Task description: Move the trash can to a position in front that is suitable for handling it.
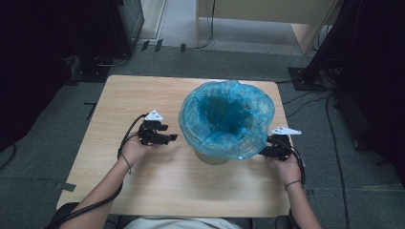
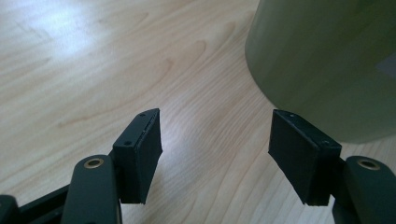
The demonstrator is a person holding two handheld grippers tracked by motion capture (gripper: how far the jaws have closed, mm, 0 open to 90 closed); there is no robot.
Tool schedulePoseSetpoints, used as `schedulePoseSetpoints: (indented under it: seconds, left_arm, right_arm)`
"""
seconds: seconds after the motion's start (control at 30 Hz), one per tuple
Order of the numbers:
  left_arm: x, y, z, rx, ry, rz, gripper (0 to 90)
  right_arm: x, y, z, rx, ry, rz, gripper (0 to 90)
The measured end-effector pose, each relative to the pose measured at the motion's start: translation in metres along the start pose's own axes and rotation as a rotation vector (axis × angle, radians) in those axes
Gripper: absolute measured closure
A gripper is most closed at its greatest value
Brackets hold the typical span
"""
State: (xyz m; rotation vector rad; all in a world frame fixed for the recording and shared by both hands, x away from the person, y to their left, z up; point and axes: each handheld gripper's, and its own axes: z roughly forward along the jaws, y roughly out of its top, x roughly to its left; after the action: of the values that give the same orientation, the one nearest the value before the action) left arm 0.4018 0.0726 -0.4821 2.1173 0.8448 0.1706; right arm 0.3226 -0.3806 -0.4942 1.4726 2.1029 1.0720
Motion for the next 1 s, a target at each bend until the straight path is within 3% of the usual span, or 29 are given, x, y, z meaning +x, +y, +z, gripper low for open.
schedulePoseSetpoints:
  seconds: [0.17, 0.3, 0.4, 0.5, 0.7, 0.83, 0.9, 1.0]
  left_arm:
    - [-0.004, 0.007, 0.001, -0.015, -0.022, -0.035, 34.8]
    - [-0.01, 0.011, 0.002, -0.025, -0.037, -0.022, 35.6]
    - [-0.014, 0.015, 0.002, -0.044, -0.052, -0.03, 35.3]
    - [-0.017, 0.021, 0.003, -0.046, -0.052, -0.008, 34.9]
    - [-0.02, 0.03, 0.005, -0.07, -0.065, -0.009, 34.4]
    - [-0.021, 0.031, 0.005, -0.076, -0.068, 0.001, 34.2]
    - [-0.021, 0.031, 0.005, -0.073, -0.064, 0.008, 34.1]
    - [-0.018, 0.032, 0.003, -0.08, -0.061, -0.001, 34.1]
  right_arm:
    - [0.006, 0.006, -0.003, -0.026, 0.015, 0.013, 37.8]
    - [0.01, 0.01, -0.008, -0.063, 0.016, 0.006, 38.3]
    - [0.011, 0.011, -0.009, -0.079, 0.034, 0.034, 38.5]
    - [0.016, 0.014, -0.006, -0.08, 0.06, 0.048, 38.1]
    - [0.03, 0.022, 0.0, -0.061, 0.058, 0.003, 37.0]
    - [0.031, 0.023, 0.002, -0.057, 0.048, -0.01, 37.4]
    - [0.03, 0.023, 0.004, -0.06, 0.057, 0.009, 37.4]
    - [0.032, 0.024, 0.005, -0.055, 0.044, -0.013, 37.9]
